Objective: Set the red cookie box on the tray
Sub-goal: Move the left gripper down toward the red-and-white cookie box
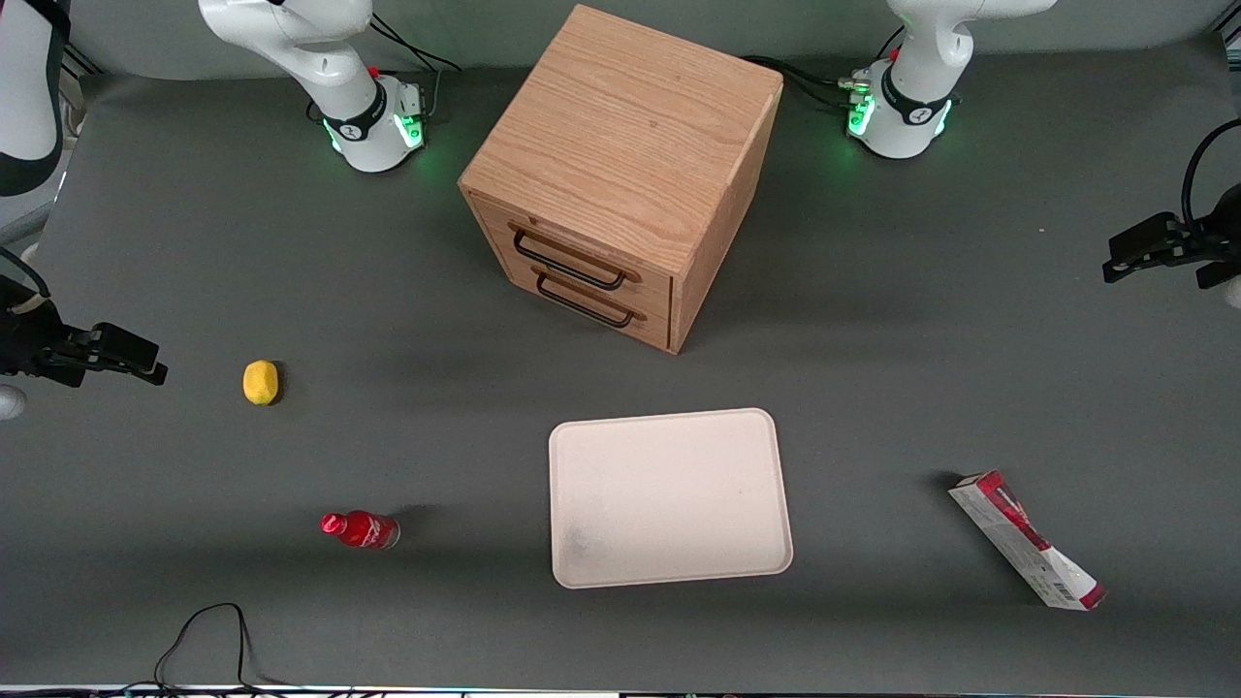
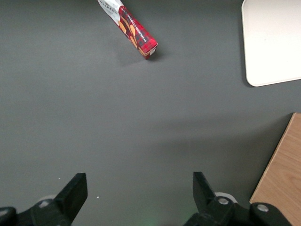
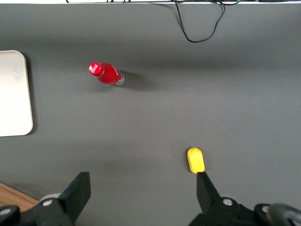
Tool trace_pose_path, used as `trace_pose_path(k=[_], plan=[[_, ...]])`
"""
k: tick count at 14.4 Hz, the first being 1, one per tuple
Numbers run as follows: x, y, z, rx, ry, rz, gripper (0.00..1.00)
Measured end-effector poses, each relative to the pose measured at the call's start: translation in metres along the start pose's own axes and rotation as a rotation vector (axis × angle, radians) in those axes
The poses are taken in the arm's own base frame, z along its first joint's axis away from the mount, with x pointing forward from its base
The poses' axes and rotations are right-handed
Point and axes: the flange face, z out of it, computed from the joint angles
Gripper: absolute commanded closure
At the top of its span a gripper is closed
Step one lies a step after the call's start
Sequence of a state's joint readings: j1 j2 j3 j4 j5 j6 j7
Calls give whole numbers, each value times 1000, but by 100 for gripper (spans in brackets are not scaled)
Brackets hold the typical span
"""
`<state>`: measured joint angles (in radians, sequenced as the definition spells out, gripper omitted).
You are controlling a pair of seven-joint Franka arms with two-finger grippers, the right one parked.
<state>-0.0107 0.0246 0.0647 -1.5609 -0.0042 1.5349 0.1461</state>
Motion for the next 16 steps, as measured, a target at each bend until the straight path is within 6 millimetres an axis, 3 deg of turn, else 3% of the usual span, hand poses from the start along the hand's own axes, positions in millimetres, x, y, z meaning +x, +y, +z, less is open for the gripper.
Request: trace_pose_path(k=[5, 8, 10, 16], plan=[[2, 1, 2, 5, 4, 6, 0], [18, 0, 15, 13, 41, 9, 0], [44, -1, 45, 15, 54, 2, 0], [140, -3, 180, 25, 163, -116, 0]])
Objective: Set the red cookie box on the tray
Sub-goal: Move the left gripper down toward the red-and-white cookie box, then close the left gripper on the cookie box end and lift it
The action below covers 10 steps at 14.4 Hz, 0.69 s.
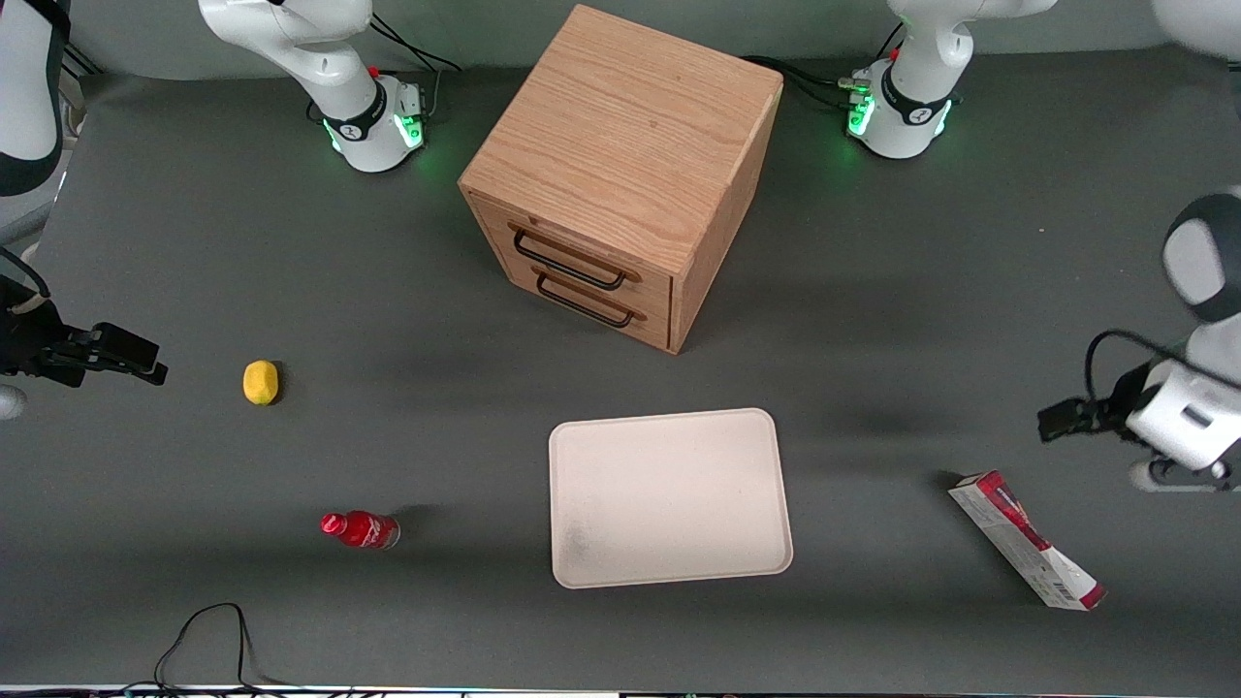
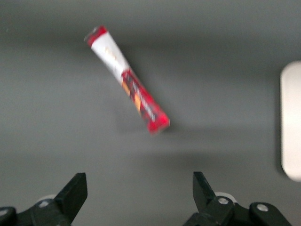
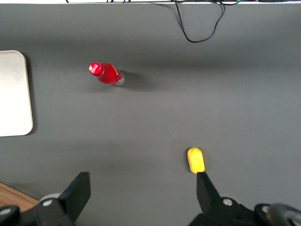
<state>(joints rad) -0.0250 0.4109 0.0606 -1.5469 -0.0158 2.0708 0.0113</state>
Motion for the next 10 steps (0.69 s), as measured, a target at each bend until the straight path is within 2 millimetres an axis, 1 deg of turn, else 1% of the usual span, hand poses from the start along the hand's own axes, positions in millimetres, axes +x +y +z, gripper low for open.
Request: trace_pose_path(k=[2, 3, 5, 6, 7, 9, 10], plan=[[13, -1, 47, -3, 45, -35, 0], [17, -5, 70, -1, 64, -51, 0], [23, -14, 117, 9, 103, -70, 0], [25, -16, 137, 18, 127, -73, 0], [26, -17, 156, 23, 146, -75, 0], [24, -12, 186, 15, 153, -105, 2], [23, -9, 197, 9, 152, -121, 12]])
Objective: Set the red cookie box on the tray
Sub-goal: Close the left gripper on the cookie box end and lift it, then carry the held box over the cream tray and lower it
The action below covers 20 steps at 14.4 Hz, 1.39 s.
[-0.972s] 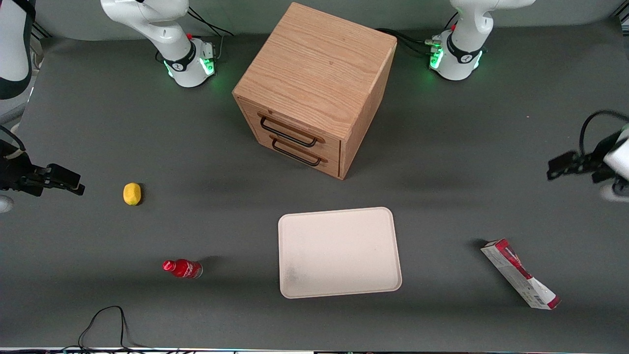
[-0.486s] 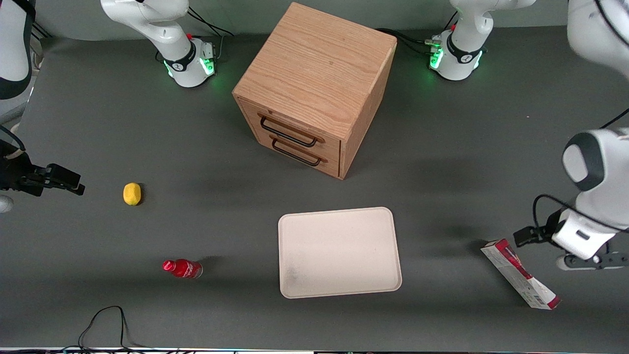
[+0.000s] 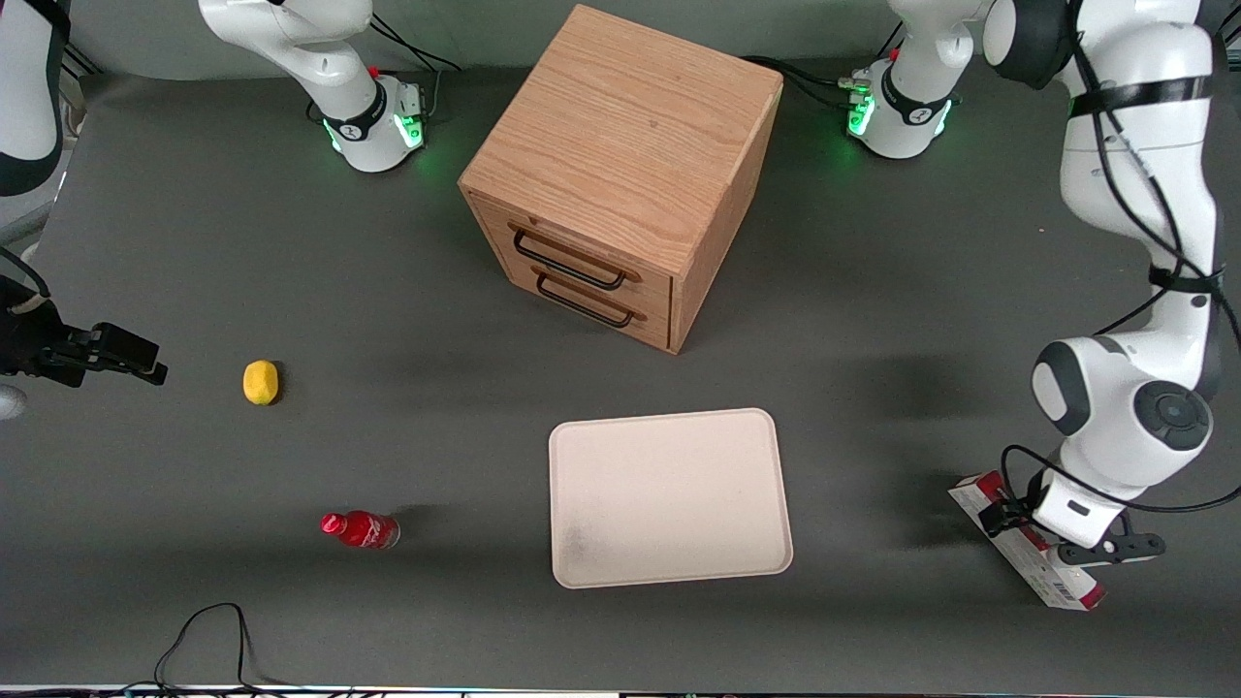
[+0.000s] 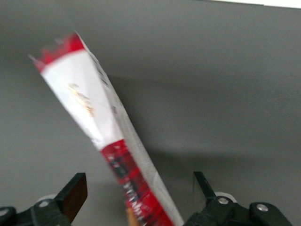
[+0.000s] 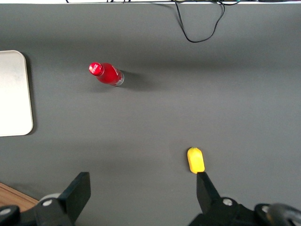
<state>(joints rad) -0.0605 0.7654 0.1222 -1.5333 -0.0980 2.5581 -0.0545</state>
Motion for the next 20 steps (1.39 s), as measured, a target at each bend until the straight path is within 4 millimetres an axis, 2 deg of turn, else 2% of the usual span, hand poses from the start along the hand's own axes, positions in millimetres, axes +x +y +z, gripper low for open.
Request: trace_pose_path(k=[1, 2, 3, 8, 11, 13, 14, 16, 18, 20], plan=[[-2, 2, 8, -2, 5, -9, 36], [-3, 2, 14, -1, 16, -14, 65], [-4, 1, 16, 3, 21, -15, 100], [3, -3, 10, 20, 38, -14, 100], [6, 2, 6, 19, 42, -6, 100], [8, 11, -5, 15, 2, 4, 100], [13, 21, -19, 11, -19, 17, 100], [23, 55, -66, -8, -53, 65, 100], [25, 109, -123, -59, -90, 136, 100], [16, 169, -176, -110, -131, 214, 100]])
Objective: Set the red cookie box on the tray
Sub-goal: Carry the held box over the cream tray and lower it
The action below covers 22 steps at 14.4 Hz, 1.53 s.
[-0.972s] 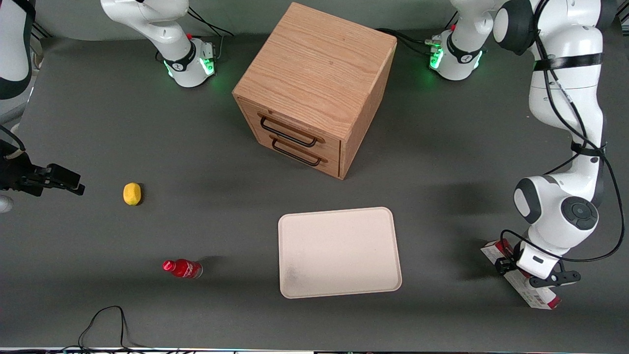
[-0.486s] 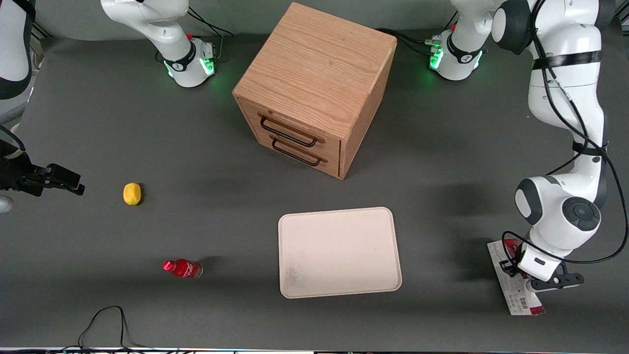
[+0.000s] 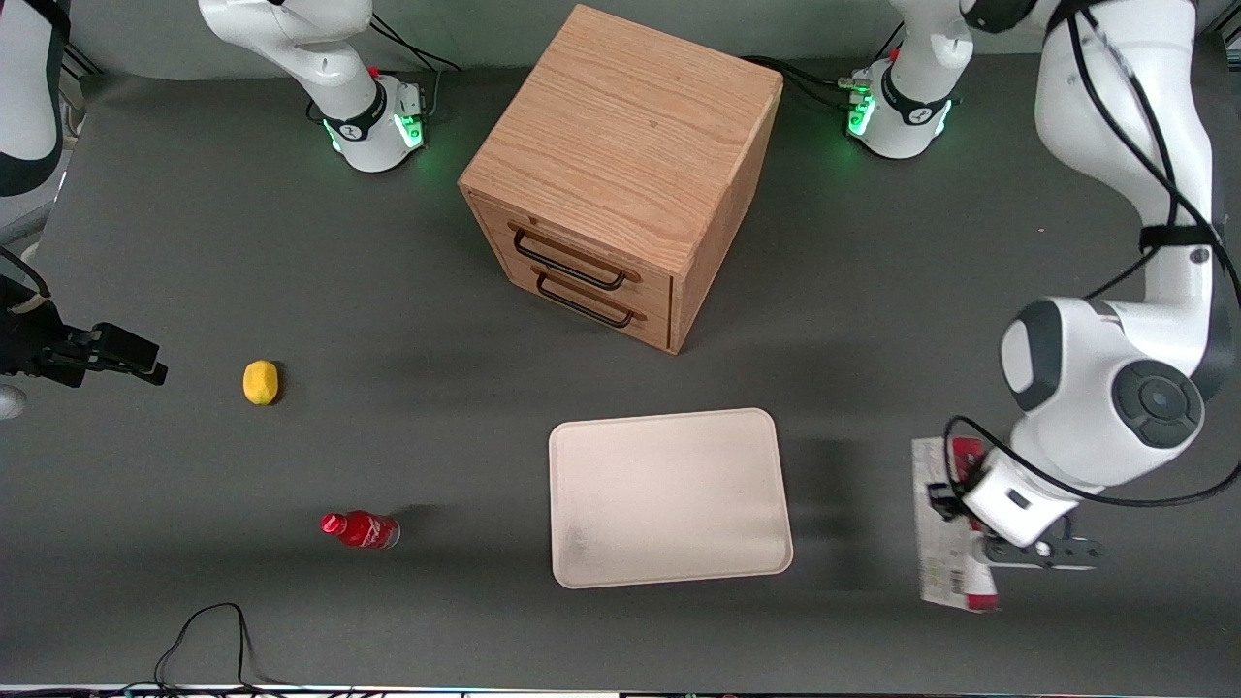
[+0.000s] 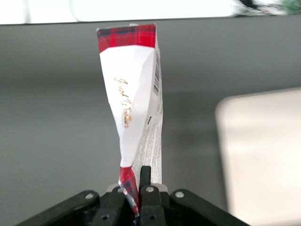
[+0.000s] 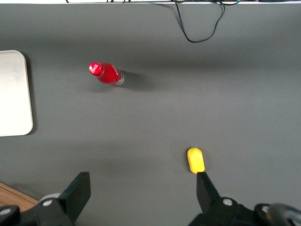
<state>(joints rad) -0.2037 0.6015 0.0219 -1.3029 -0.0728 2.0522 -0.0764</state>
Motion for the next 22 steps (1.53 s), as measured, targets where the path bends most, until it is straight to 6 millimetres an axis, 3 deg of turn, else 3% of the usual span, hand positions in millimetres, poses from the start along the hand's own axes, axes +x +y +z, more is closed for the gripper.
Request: trace_pose_path(k=[2, 4, 7, 9, 12, 15, 17, 20, 21, 22], plan=[[-9, 60, -28, -42, -44, 21, 100], [-22, 113, -35, -59, -72, 2, 100], [-43, 177, -18, 3, -79, -17, 100], [-52, 203, 13, 53, -68, -39, 100], [-60, 222, 81, 115, -18, -60, 100], [-67, 224, 139, 143, 15, -61, 100], [-67, 223, 157, 139, 30, -58, 100], [-64, 214, 164, 148, 37, -67, 100], [-62, 210, 165, 153, 40, -70, 87], [-61, 207, 165, 157, 41, -73, 6]])
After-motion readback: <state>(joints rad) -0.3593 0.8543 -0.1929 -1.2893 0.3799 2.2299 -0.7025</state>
